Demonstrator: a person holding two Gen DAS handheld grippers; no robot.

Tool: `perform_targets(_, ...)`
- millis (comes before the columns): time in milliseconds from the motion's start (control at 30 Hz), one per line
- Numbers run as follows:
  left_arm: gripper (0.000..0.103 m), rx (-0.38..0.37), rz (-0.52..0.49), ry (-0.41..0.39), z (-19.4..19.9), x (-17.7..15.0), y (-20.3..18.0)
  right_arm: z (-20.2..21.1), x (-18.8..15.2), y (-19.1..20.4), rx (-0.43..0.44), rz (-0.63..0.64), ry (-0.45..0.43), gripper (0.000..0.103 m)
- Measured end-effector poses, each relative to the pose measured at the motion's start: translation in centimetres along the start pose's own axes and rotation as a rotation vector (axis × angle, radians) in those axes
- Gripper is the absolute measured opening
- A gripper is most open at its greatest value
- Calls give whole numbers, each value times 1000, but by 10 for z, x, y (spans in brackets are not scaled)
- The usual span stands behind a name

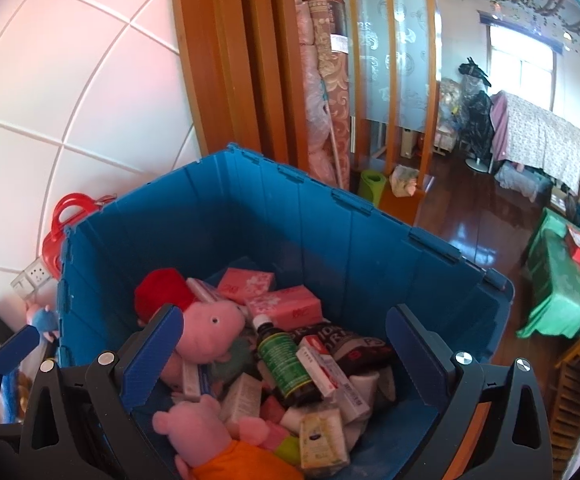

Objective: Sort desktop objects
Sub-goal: 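Move both tools away from the crate back over the pile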

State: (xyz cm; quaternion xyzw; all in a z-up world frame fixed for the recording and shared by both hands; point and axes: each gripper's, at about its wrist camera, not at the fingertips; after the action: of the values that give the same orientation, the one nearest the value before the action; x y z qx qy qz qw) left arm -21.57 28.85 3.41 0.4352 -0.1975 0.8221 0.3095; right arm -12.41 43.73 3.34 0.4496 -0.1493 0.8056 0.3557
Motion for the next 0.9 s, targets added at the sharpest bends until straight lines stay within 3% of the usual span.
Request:
perform_targets(533, 103, 51, 57, -15, 8, -6, 39, 4, -4, 28, 41, 35, -5, 103)
perform_targets(900, 103, 156, 136, -46, 37, -14, 110, 17, -7, 99, 133, 120, -32, 103)
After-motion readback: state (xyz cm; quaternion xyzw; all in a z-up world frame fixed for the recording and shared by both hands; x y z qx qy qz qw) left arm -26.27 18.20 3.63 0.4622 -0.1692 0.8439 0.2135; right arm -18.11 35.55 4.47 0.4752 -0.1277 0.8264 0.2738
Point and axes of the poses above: each gripper's, at about its wrist camera, not at the fingertips, and z roughly against the way its jaws point, y to its left, x to its top, and after that the axes turned 7 degrees about -y, right-handed
